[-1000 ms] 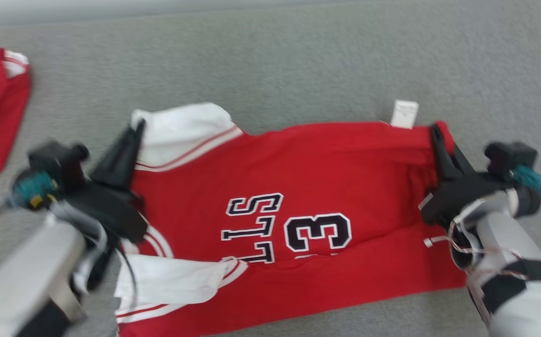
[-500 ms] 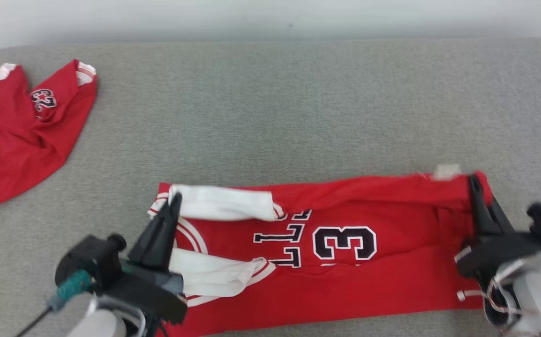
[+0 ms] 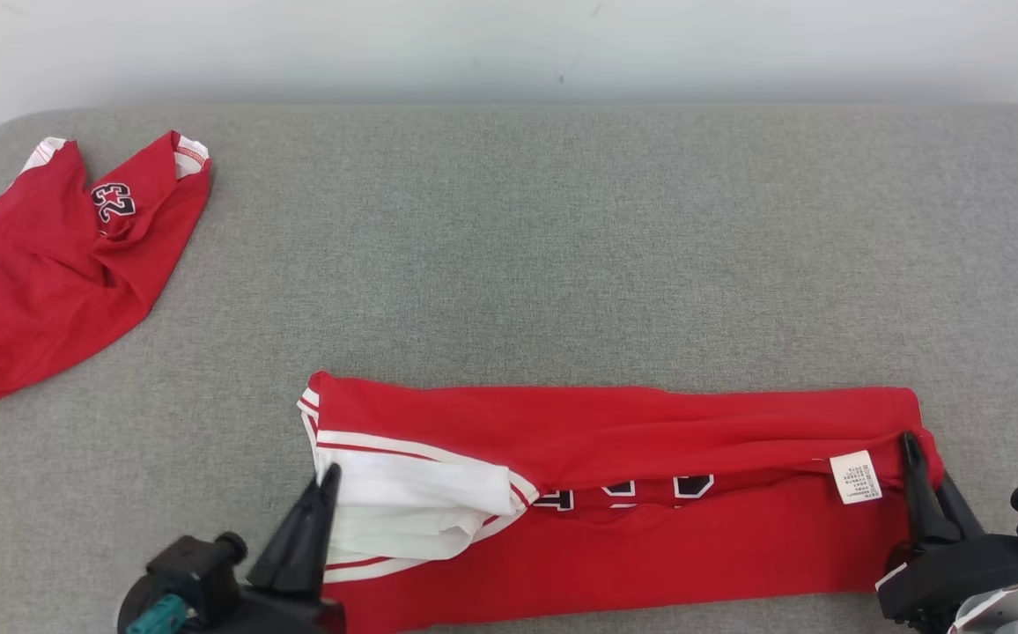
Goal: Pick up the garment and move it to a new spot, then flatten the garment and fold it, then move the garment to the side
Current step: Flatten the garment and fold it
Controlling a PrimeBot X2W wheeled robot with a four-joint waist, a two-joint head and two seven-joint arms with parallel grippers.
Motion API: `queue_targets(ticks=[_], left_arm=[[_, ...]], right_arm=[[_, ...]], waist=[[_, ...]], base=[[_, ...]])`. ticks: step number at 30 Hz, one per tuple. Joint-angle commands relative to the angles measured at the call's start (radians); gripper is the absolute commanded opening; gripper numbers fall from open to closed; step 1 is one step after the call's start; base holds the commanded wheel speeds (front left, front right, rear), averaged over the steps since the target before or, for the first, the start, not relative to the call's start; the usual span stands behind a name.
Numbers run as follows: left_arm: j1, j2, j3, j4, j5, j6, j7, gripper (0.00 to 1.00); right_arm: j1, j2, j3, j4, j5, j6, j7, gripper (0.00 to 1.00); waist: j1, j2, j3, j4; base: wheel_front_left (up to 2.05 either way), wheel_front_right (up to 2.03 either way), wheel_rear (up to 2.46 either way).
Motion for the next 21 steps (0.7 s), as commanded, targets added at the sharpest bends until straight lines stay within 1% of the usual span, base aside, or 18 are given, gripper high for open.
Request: queue_targets(ticks=[1, 5, 11, 13, 16, 18, 21], left_arm=[[0.011, -0.017, 0.027, -0.003, 0.022, 0.000, -0.003, 1.00], [0.030, -0.052, 0.101, -0.019, 0.067, -0.003, -0.003, 1.00], [0.073, -0.116, 0.260, -0.069, 0.161, -0.003, -0.003, 1.00], [0.085, -0.134, 0.320, -0.088, 0.204, -0.003, -0.003, 1.00], [0.103, -0.150, 0.383, -0.104, 0.274, -0.006, -0.003, 1.00], [0.108, -0.158, 0.401, -0.104, 0.287, -0.011, -0.003, 1.00], [0.120, -0.176, 0.448, -0.104, 0.338, -0.023, -0.003, 1.00]], right_arm=[[0.016, 0.007, -0.015, -0.013, -0.011, -0.002, 0.009, 1.00], [0.034, 0.019, -0.034, -0.038, -0.028, -0.002, 0.019, 1.00], [0.046, 0.007, -0.058, -0.075, -0.038, -0.002, 0.032, 1.00], [0.040, -0.001, -0.069, -0.063, -0.047, -0.002, 0.059, 1.00], [0.019, -0.006, -0.080, -0.039, -0.067, -0.002, 0.099, 1.00], [0.013, -0.006, -0.082, -0.027, -0.073, -0.002, 0.111, 1.00], [-0.005, -0.011, -0.082, 0.015, -0.085, -0.002, 0.135, 1.00]], waist=[[0.0001, 0.0001, -0.003, 0.000], [0.0001, 0.0001, -0.013, 0.004], [0.0001, 0.0001, -0.032, 0.004], [0.0001, 0.0001, -0.037, 0.004], [0.0001, 0.0001, -0.042, 0.006], [0.0001, 0.0001, -0.043, 0.008], [0.0001, 0.0001, -0.046, 0.016]], base=[[0.00, 0.00, 0.00], [0.00, 0.00, 0.00], [0.00, 0.00, 0.00], [0.00, 0.00, 0.00], [0.00, 0.00, 0.00], [0.00, 0.00, 0.00], [0.00, 0.00, 0.00]])
